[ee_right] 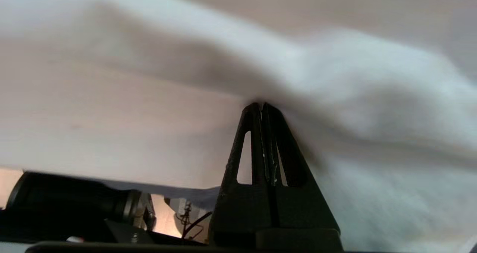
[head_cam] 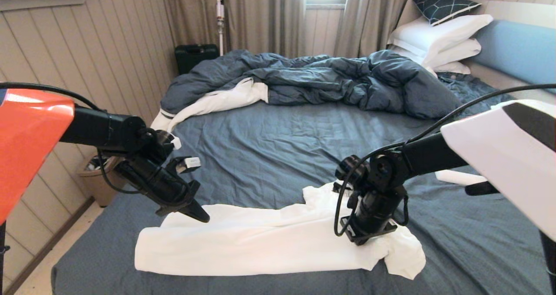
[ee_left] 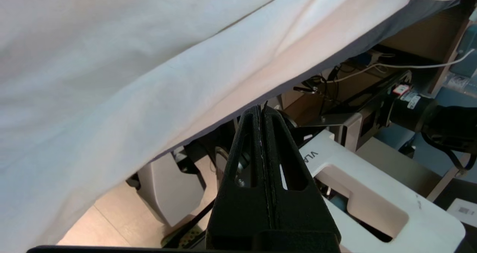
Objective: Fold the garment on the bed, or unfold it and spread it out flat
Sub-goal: Fold the white T-shirt
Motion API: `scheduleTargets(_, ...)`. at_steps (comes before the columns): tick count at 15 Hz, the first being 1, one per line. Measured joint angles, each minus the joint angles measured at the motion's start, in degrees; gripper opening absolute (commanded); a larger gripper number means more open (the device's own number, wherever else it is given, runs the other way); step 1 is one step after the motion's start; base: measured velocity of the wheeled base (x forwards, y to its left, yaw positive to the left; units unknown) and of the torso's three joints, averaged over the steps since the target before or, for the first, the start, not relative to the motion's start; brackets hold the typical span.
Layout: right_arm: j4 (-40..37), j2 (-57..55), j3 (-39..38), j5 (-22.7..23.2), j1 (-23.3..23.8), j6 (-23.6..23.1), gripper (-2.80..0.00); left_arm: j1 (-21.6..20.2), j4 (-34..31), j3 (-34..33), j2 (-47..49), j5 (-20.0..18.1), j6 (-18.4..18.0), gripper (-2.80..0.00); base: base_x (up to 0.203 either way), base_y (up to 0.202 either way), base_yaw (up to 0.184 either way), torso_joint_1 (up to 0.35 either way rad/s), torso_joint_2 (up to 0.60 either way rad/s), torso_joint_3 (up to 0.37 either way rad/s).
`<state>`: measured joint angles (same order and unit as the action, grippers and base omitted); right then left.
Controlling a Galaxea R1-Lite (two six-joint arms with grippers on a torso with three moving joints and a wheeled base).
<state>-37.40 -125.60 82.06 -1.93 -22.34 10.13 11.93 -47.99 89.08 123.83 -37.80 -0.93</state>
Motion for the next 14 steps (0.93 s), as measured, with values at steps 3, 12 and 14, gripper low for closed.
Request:
scheduleTargets(3,0.43,0.10,-2.60,-0.18,4.40,-0.44,-2.80,0.05,-0.10,-0.48,0.55,0.12,-0.18,-2.80,0.000,0.000,0.000,0.000,0.00,0.000)
scheduleTargets(12,7.74,5.04,-14.88,-1.10,15.16,-5.15,-2.80,-0.01,-0.15,-1.08,0.97,0.54,-0.21,-2.80,0.000,0.000,0.000,0.000,0.00,0.000)
scheduleTargets(14,7.98,7.01,-17.13,-1.05,16.73,-5.78,-2.80,-0.16,-0.07,-0.85,0.97,0.47,-0.20,-2.80,0.000,0.000,0.000,0.000,0.00,0.000)
